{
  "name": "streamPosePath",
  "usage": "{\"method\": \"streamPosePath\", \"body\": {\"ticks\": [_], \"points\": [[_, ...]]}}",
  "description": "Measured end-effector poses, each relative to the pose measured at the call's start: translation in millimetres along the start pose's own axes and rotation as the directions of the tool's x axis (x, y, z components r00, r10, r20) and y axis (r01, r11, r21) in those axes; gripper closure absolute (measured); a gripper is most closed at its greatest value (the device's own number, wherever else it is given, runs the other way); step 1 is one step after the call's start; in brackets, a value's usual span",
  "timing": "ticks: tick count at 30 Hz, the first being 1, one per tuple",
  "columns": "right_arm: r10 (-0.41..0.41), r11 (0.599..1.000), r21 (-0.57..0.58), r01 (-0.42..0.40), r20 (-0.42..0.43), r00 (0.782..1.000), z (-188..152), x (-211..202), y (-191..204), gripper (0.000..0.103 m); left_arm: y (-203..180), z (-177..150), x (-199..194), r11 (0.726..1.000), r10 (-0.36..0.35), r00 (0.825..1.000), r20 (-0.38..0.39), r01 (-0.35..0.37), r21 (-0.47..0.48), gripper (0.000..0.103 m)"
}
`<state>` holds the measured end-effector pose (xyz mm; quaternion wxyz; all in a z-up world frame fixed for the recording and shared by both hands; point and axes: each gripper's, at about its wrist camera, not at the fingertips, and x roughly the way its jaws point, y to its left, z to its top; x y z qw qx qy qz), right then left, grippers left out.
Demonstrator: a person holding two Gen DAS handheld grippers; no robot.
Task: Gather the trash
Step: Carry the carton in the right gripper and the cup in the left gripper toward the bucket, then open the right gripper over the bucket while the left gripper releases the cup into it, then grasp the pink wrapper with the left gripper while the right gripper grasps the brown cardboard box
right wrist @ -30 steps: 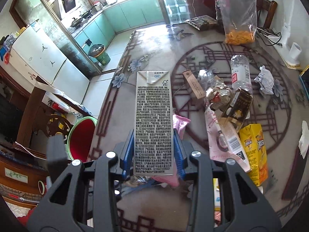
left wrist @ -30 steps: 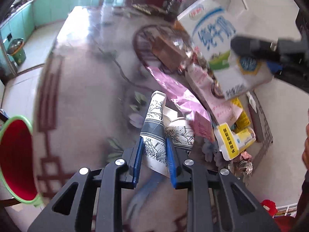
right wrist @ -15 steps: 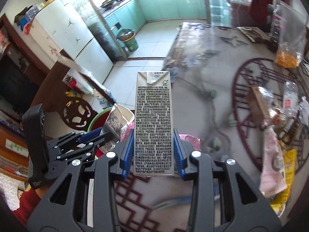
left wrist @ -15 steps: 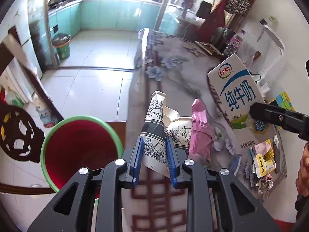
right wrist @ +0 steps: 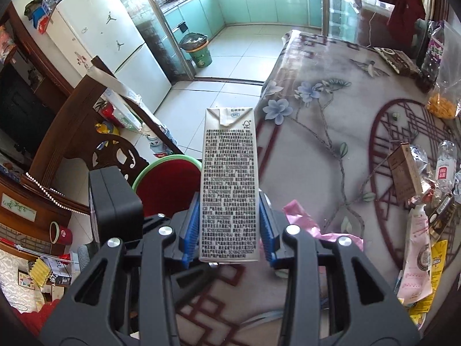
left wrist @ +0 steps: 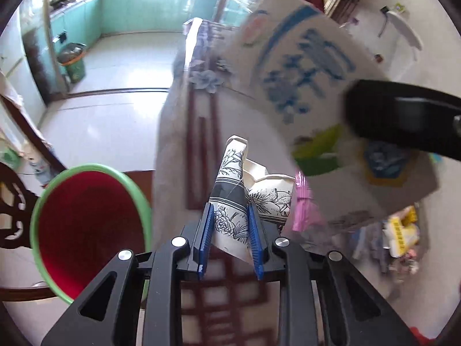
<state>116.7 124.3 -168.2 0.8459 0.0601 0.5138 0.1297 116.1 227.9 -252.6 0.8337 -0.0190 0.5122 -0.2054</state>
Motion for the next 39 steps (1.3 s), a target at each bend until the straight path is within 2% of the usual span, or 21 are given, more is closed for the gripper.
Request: {"method": "streamPosePath", "body": {"ticks": [5,8,13,18,19,20,21,22,23,26,32,39], "points": [[-0.01,1.0,0.027,0.01,-0.005,1.0,-0.5,0.8,-6.4,0.066,32.0,-1.1,-19.3,0.992,0.114,0.992,0.054,-0.111,-0.056,0.081],[0.016,1.0,0.022,-0.015,-0.015,1.0,-0.3,5.3,-0.8,0.066,58.1,-6.1,-32.4,0.98,0.177,0.982,0.071,-0.17,-0.101,0.081],[0.115,0.992,-0.046,-0.119,-0.068,0.991,-0.6,26.5,31.7,0.066,108.7,-16.6,-47.3,0.939,0.298,0.953,0.049,-0.284,-0.193,0.081],[0.187,0.974,-0.108,-0.201,-0.131,0.974,1.0,56.4,67.6,0.066,149.2,-22.3,-56.7,0.896,0.366,0.93,0.011,-0.35,-0.272,0.08],[0.196,0.97,-0.116,-0.212,-0.138,0.971,1.3,61.8,73.5,0.063,153.8,-22.5,-58.6,0.889,0.378,0.926,0.007,-0.361,-0.282,0.078],[0.203,0.968,-0.118,-0.22,-0.138,0.969,1.9,64.6,77.2,0.056,158.2,-21.9,-61.1,0.879,0.395,0.919,0.002,-0.377,-0.293,0.059],[0.204,0.969,-0.117,-0.22,-0.128,0.97,3.3,66.9,79.9,0.039,157.7,-19.2,-62.5,0.872,0.406,0.914,0.009,-0.385,-0.302,0.038],[0.197,0.971,-0.114,-0.209,-0.109,0.974,4.2,66.3,80.8,0.034,158.0,-19.1,-67.1,0.869,0.413,0.911,0.026,-0.385,-0.31,0.034],[0.192,0.974,-0.109,-0.199,-0.072,0.979,5.8,62.2,79.8,0.034,157.2,-18.3,-71.5,0.871,0.41,0.911,0.04,-0.378,-0.314,0.035],[0.19,0.974,-0.118,-0.196,-0.055,0.98,4.4,51.3,74.7,0.034,154.8,-12.9,-75.9,0.874,0.408,0.911,0.051,-0.375,-0.308,0.035],[0.085,0.986,-0.144,-0.082,0.015,0.996,-13.6,13.8,46.3,0.034,125.7,-2.9,-80.2,0.909,0.354,0.93,0.097,-0.318,-0.27,0.035],[-0.02,0.999,0.029,0.019,0.021,1.0,-50.5,-22.1,-32.8,0.034,50.5,12.9,-64.0,0.973,0.215,0.969,0.123,-0.202,-0.112,0.035]]}}
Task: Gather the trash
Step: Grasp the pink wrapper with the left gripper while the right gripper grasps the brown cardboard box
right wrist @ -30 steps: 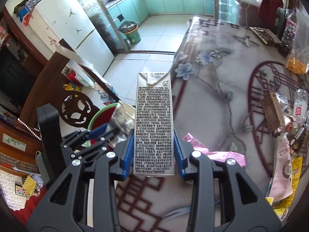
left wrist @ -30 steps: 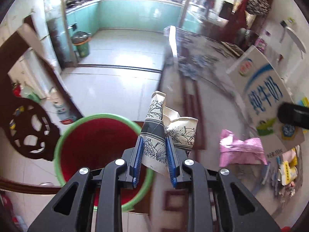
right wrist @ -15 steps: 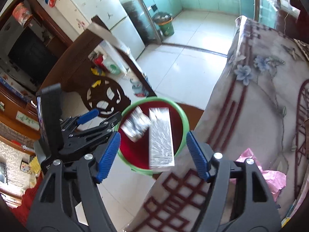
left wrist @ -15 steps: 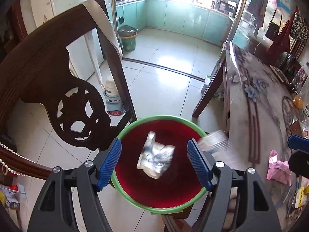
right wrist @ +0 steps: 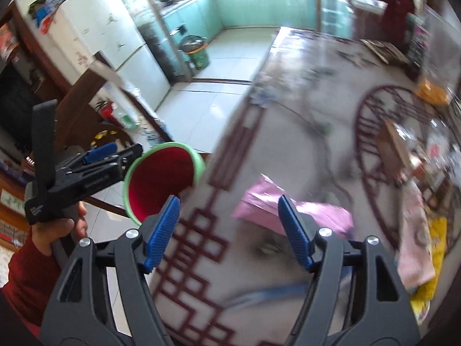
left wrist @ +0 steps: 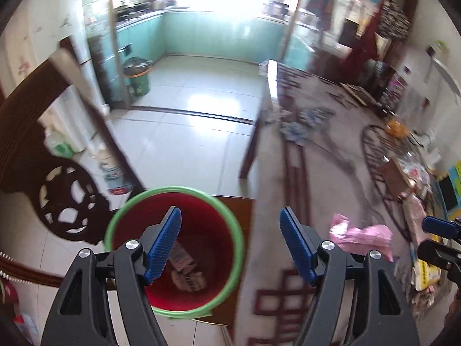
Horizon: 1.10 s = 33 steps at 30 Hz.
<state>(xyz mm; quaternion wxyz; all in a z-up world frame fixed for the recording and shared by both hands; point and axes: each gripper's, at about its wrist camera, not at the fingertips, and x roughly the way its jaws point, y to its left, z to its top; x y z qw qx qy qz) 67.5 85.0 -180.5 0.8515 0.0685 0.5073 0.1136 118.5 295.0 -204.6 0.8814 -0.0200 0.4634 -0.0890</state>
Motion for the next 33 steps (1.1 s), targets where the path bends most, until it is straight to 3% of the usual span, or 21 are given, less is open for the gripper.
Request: {"method": "streamPosePath", "body": {"ticks": [5,8,11,14,16,19,21,24,25,27,28,31,32,33], "points": [[-0.106,0.983,0.151,0.104,0.008,0.994,-26.9,-31.1,-73.9,0.034,-66.1,-1.1,9.0,0.988,-0.131,0.99,-0.051,0.135,0.077,0.035],[-0.168,0.966,0.199,0.163,0.011,0.986,-35.6,-46.8,-112.8,0.034,-100.7,-8.6,19.0,0.979,-0.196,0.975,-0.101,0.201,0.041,0.035],[-0.196,0.958,0.217,0.188,0.015,0.98,-37.2,-57.3,-148.5,0.034,-127.9,-22.1,34.2,0.97,-0.241,0.956,-0.166,0.234,-0.06,0.035],[-0.202,0.959,0.205,0.193,0.023,0.979,-31.3,-60.2,-177.0,0.034,-145.2,-41.7,52.5,0.952,-0.269,0.938,-0.221,0.224,-0.207,0.035],[-0.194,0.965,0.185,0.187,0.023,0.981,-23.2,-56.3,-192.6,0.034,-151.4,-52.1,64.6,0.946,-0.245,0.94,-0.239,0.177,-0.273,0.035],[-0.182,0.975,0.131,0.177,0.026,0.983,0.0,-43.5,-213.4,0.034,-158.3,-59.7,82.6,0.914,-0.231,0.94,-0.252,0.121,-0.387,0.035],[-0.178,0.98,0.098,0.174,0.034,0.984,11.1,-36.8,-221.1,0.034,-163.0,-59.8,92.1,0.9,-0.216,0.945,-0.247,0.094,-0.426,0.035],[-0.131,0.989,0.067,0.129,0.024,0.991,32.3,-17.7,-229.5,0.037,-174.8,-58.1,106.7,0.901,-0.174,0.953,-0.247,0.053,-0.43,0.035],[-0.117,0.991,0.062,0.116,0.014,0.993,37.5,-10.6,-232.0,0.041,-179.5,-56.4,105.1,0.906,-0.149,0.965,-0.215,0.046,-0.421,0.044],[-0.083,0.995,0.045,0.084,-0.017,0.996,48.6,7.5,-234.2,0.043,-187.3,-53.7,110.2,0.918,-0.151,0.962,-0.226,0.051,-0.394,0.062],[-0.077,0.996,0.038,0.077,-0.025,0.997,52.7,13.7,-234.5,0.043,-190.4,-52.3,109.0,0.923,-0.144,0.967,-0.211,0.054,-0.382,0.08],[-0.059,0.998,0.01,0.06,-0.054,0.997,61.0,36.7,-232.5,0.043,-197.0,-48.5,104.8,0.927,-0.178,0.963,-0.204,0.094,-0.363,0.1],[-0.056,0.998,0.004,0.057,-0.064,0.996,62.7,43.5,-231.8,0.044,-200.3,-46.9,99.8,0.934,-0.173,0.965,-0.197,0.097,-0.345,0.102],[-0.062,0.998,-0.011,0.061,-0.081,0.995,63.1,51.7,-230.3,0.055,-202.1,-45.2,96.2,0.942,-0.165,0.968,-0.192,0.096,-0.321,0.103]]}}
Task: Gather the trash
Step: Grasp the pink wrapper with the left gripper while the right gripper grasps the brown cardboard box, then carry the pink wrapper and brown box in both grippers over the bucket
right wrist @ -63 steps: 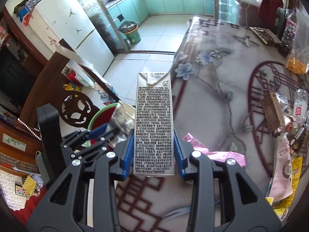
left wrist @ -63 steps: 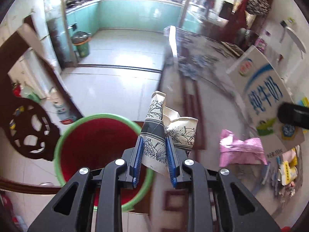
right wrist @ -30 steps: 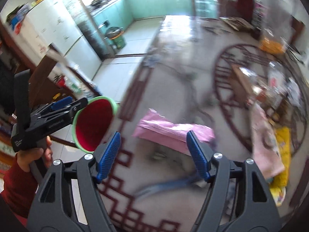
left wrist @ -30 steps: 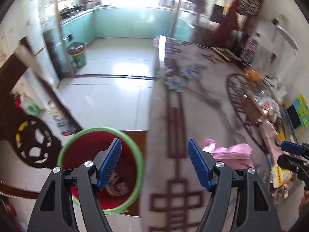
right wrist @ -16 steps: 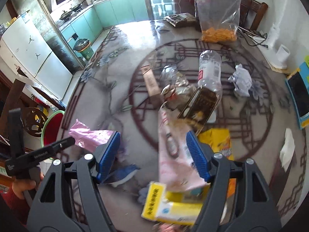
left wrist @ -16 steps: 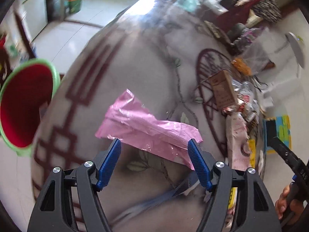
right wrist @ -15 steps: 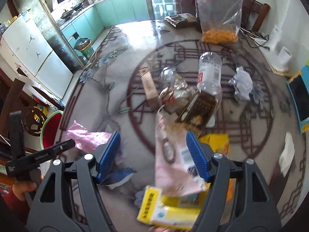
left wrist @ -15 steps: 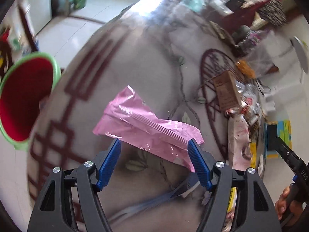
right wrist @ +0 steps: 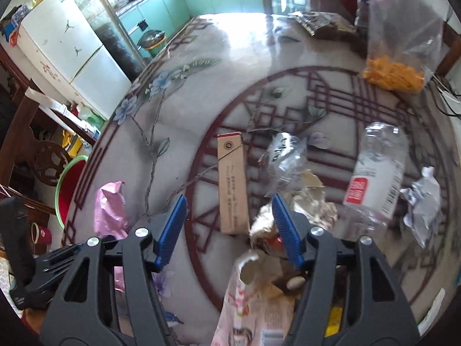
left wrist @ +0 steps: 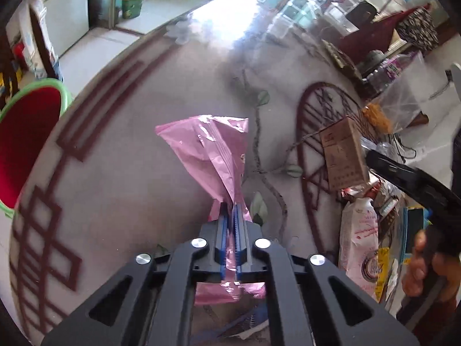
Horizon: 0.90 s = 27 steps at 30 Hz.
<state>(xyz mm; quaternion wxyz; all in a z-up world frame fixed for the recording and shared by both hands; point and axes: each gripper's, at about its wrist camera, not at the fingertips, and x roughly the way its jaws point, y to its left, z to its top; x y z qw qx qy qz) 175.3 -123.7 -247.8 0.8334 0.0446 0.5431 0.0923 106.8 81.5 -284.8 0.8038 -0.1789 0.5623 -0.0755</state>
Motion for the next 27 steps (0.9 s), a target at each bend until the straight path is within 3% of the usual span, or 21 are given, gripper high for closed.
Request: {"method": "streamPosePath", "body": {"ticks": [1,2,5,7,10,15,21,25,27], "points": [[-0.011,1.0,-0.014,0.01,-0.032,0.999,0.3,9.9,1.3,0.076,-4.8,-1.7,-5.1,1.0,0.009,1.0,0.008,-0.009,0.03,0.103],[-0.017,1.0,-0.016,0.016,-0.071,0.997,-0.3,18.8,2.5,0.081,-8.8,-3.8,-9.4,0.998,0.016,1.0,0.013,-0.016,0.056,0.103],[0.015,0.999,0.043,-0.012,-0.09,0.996,-3.9,20.7,-2.8,0.081,-16.2,-4.6,-21.3,0.992,0.034,0.999,0.012,-0.035,0.117,0.103],[0.055,0.995,0.081,-0.051,-0.048,0.997,-7.7,3.1,-3.8,0.081,-17.5,-4.5,-29.4,0.988,0.044,0.999,0.026,-0.047,0.145,0.103],[0.052,0.994,0.092,-0.053,0.017,0.999,-16.2,-26.7,0.8,0.081,-14.9,-4.3,-37.0,0.984,0.044,0.998,0.043,-0.051,0.173,0.103],[0.061,0.988,0.14,-0.066,0.038,0.997,-41.9,-53.4,13.5,0.081,-6.8,-6.3,-47.8,0.974,0.008,0.998,0.055,-0.02,0.227,0.103],[0.083,0.971,0.222,-0.084,0.017,0.996,-73.1,-54.1,27.9,0.081,15.7,-7.4,-60.7,0.967,-0.014,0.999,0.032,0.005,0.256,0.102],[0.07,0.965,0.25,-0.075,0.032,0.997,-84.1,-54.5,40.6,0.081,25.5,-5.0,-70.8,0.939,0.018,0.997,0.069,-0.041,0.341,0.102],[0.071,0.963,0.26,-0.074,0.02,0.997,-87.4,-50.8,49.5,0.081,34.4,-0.3,-76.9,0.939,0.003,0.998,0.07,-0.027,0.343,0.102]]}}
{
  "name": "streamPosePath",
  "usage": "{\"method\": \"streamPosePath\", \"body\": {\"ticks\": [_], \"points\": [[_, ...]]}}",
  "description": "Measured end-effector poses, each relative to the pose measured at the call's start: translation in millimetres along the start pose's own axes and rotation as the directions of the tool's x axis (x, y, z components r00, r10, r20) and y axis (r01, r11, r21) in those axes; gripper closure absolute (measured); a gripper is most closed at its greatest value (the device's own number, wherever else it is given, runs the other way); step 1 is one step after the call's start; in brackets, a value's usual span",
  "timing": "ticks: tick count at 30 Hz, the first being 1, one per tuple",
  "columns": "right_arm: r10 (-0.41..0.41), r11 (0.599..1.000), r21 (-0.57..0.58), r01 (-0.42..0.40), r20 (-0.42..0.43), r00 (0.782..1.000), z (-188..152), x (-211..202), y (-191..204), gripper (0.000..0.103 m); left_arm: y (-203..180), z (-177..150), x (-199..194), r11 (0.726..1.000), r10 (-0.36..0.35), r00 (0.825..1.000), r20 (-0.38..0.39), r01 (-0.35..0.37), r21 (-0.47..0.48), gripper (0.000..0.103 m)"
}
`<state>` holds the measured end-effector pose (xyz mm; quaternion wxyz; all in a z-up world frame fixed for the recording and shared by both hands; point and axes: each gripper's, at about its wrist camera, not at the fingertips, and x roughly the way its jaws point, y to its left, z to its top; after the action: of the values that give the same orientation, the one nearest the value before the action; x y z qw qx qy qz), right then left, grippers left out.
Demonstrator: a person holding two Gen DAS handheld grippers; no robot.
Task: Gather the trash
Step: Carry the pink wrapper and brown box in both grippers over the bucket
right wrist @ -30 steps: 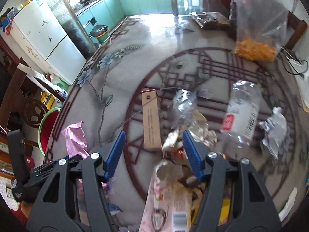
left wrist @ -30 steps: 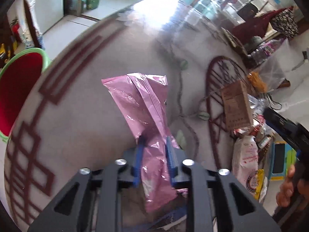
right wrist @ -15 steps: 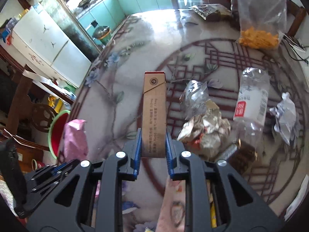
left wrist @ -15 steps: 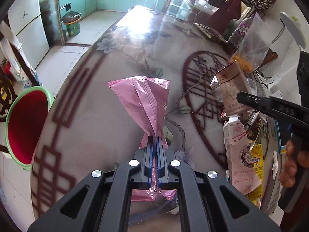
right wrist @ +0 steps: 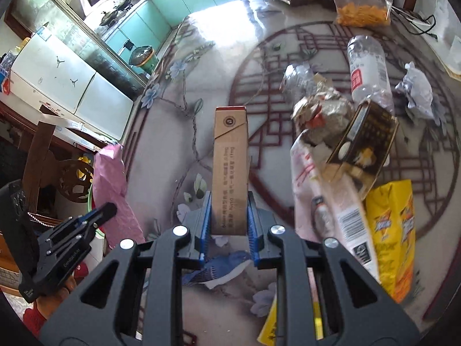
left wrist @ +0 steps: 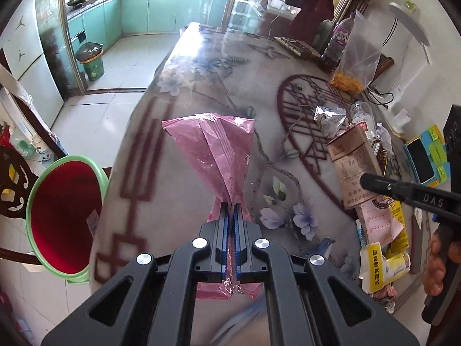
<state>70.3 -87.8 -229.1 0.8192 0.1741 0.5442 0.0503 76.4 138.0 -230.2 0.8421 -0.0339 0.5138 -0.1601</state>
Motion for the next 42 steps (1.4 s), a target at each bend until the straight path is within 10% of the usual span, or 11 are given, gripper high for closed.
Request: {"method": "streamPosePath", "body": {"ticks": [42], "points": [[0.063,0.976,-0.208,-0.071,-0.041,0.997,-10.6,38.7,189.4,0.081,176.2,-8.3,-41.4,0.985,0.099,0.993,0.065,-0.088,-0.149,0.101]]}}
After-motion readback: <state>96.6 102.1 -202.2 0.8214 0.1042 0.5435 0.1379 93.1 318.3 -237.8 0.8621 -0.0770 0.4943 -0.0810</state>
